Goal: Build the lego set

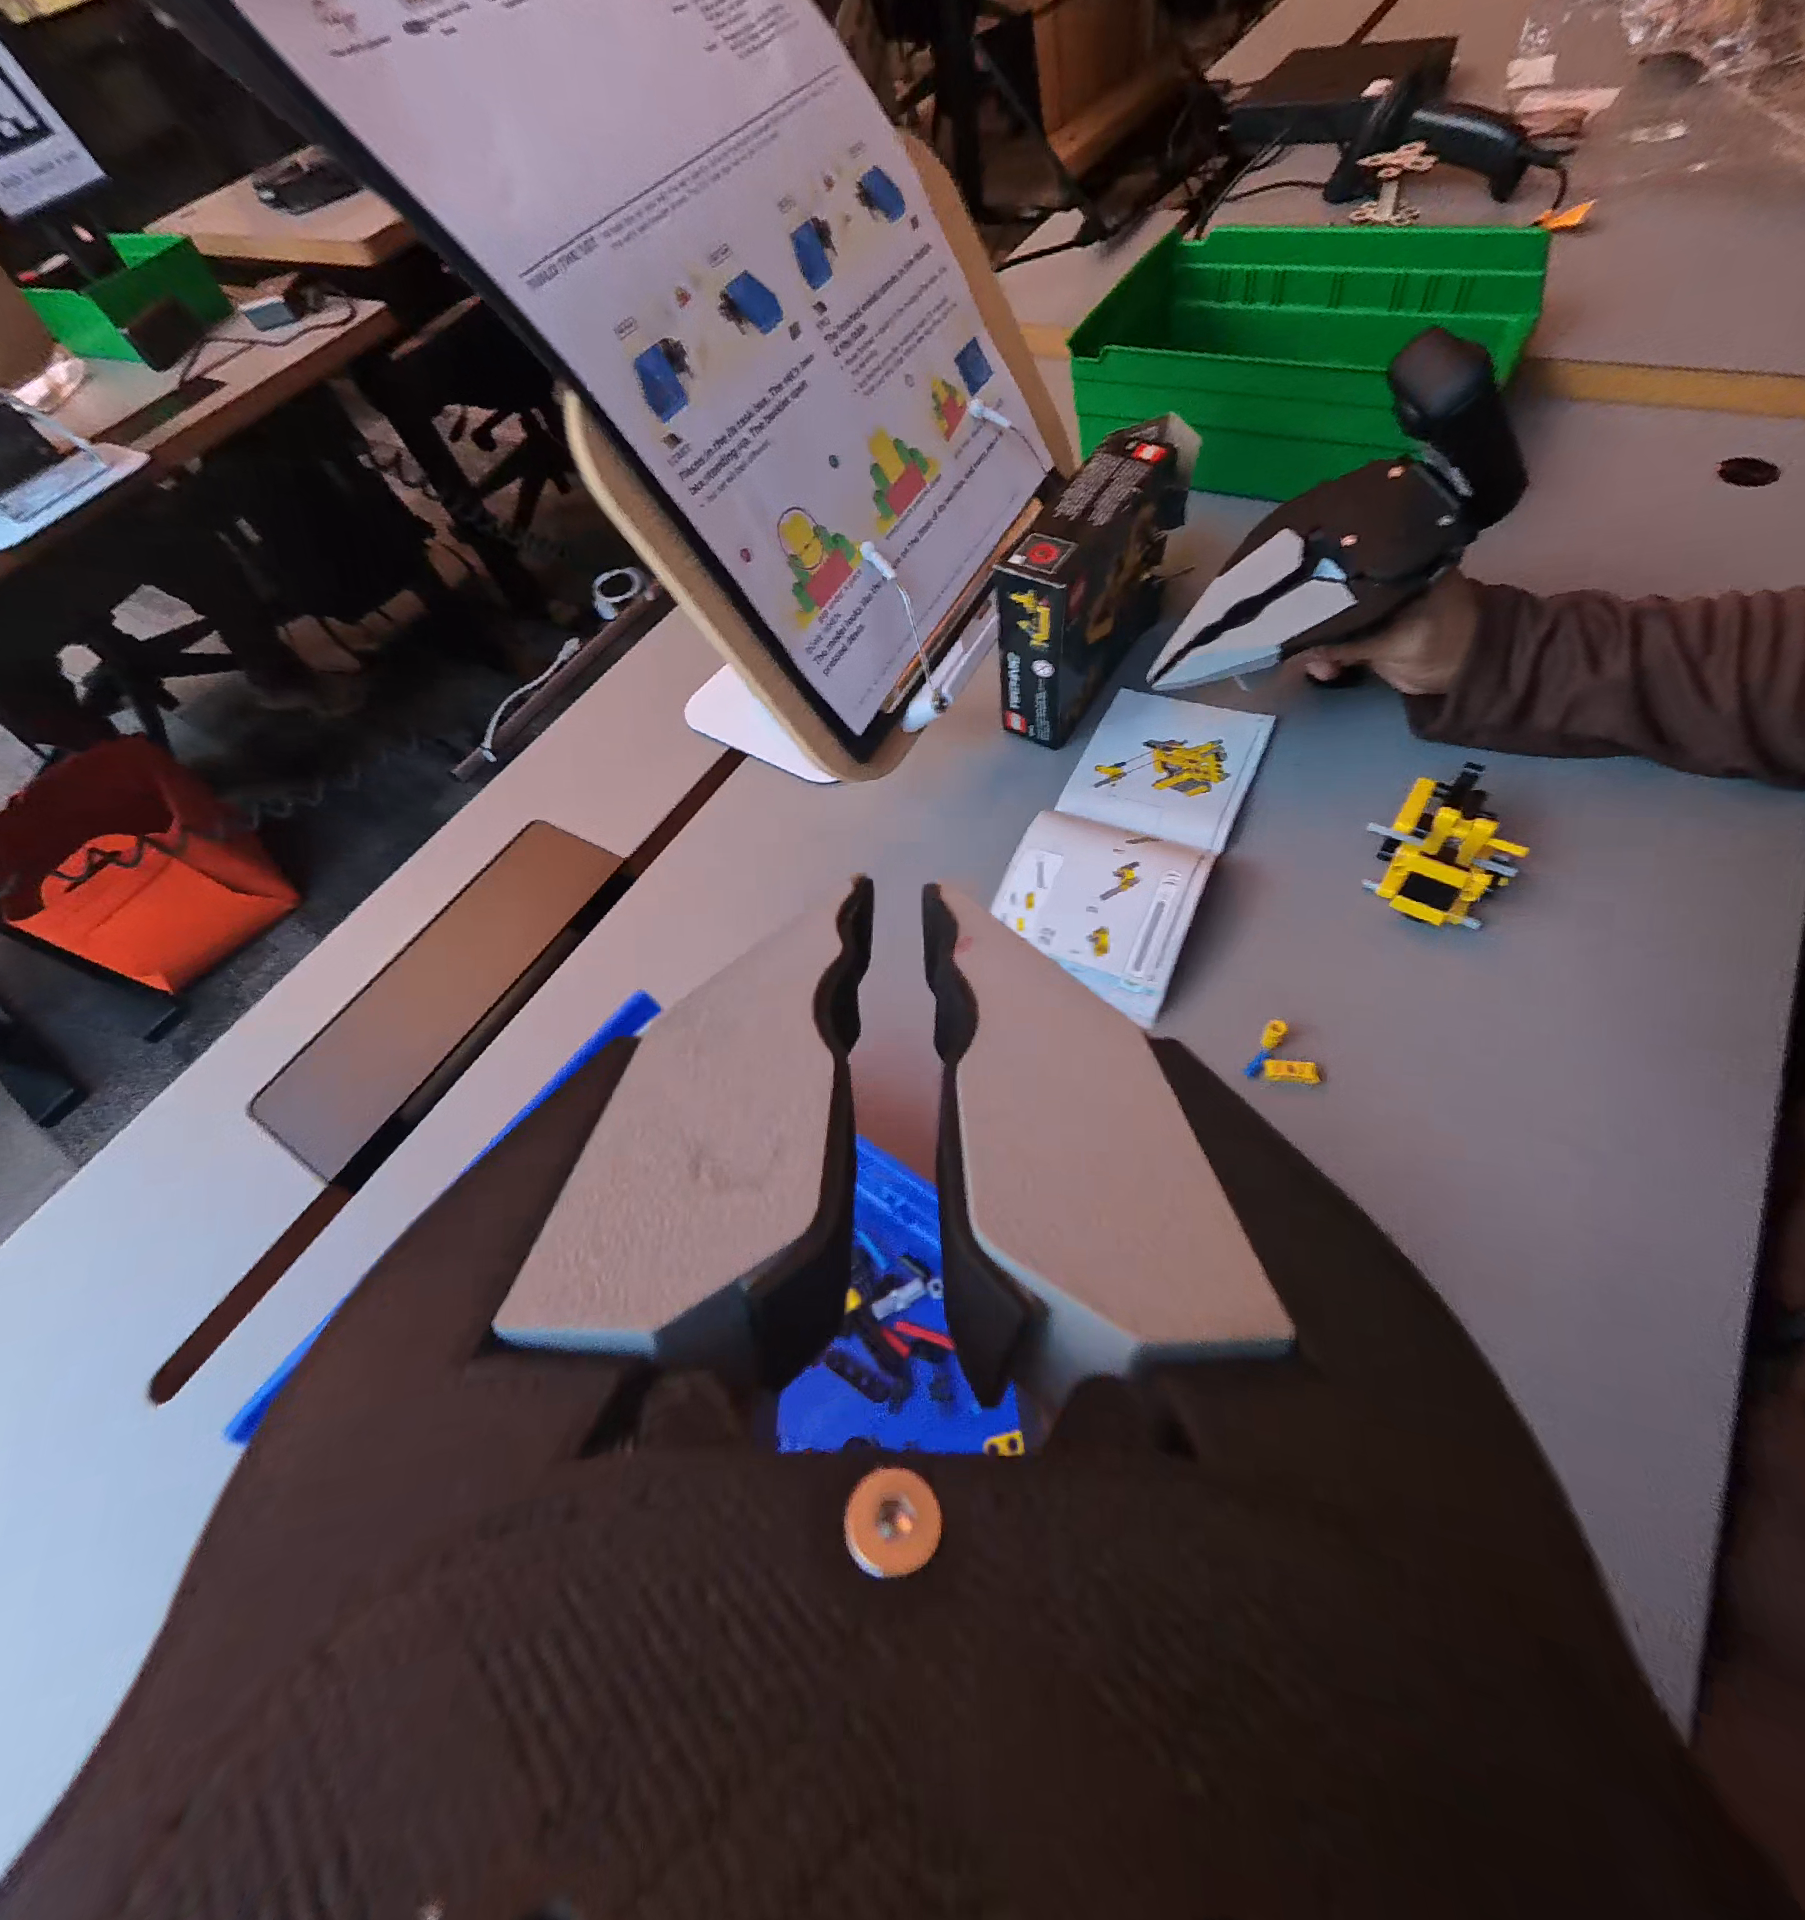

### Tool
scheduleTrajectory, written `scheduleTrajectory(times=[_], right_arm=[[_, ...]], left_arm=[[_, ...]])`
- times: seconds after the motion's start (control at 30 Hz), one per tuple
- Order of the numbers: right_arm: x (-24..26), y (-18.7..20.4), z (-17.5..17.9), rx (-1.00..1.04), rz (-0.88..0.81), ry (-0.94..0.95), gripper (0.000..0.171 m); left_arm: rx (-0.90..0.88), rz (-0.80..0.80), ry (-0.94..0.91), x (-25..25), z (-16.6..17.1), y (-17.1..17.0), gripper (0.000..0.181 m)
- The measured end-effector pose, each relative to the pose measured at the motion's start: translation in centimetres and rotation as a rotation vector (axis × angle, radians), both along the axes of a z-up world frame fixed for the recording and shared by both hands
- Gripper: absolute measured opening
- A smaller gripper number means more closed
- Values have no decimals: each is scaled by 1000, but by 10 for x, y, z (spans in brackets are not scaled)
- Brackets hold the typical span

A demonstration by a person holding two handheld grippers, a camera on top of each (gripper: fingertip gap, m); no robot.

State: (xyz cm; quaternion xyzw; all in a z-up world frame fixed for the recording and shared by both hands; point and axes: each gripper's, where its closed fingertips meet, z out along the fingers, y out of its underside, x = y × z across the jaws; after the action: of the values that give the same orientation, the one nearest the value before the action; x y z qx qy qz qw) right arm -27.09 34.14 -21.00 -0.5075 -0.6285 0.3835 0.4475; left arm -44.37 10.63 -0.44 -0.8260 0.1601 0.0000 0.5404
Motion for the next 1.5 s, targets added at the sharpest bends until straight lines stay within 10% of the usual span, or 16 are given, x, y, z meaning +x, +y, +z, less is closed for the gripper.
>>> scheduleTrajectory(times=[1.5], right_arm=[[0, 8, 1, 30, -48, 9, 0]], left_arm=[[-9, 0, -55, -33, -10, 12, 12]])
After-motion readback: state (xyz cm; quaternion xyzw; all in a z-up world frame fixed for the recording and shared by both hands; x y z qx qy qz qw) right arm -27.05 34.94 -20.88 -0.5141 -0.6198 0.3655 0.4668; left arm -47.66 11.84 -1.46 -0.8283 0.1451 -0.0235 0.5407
